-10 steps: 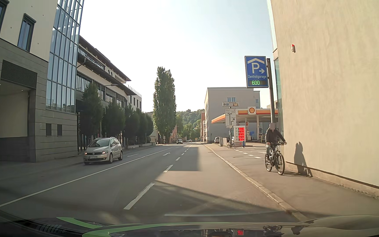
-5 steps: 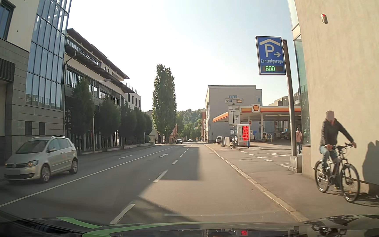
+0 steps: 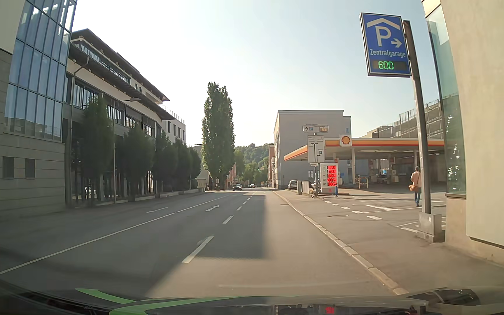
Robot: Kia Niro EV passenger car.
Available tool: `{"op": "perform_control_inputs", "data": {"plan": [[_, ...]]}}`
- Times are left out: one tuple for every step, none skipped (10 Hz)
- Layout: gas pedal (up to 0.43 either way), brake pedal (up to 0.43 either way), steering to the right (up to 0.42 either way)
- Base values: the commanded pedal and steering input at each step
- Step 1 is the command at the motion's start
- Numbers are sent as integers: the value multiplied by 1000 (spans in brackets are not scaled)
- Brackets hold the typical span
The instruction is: Follow the waypoints while adhering to traffic rules and regulations
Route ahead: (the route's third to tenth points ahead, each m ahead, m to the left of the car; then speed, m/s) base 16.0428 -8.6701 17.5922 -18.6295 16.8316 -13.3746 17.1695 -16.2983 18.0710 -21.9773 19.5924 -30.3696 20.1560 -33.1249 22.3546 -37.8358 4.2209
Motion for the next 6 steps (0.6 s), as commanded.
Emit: {"op": "perform_control_inputs", "data": {"plan": [[0, 189, -4], [0, 189, -4], [0, 189, -4], [0, 189, -2], [0, 189, 3], [0, 177, 11]]}}
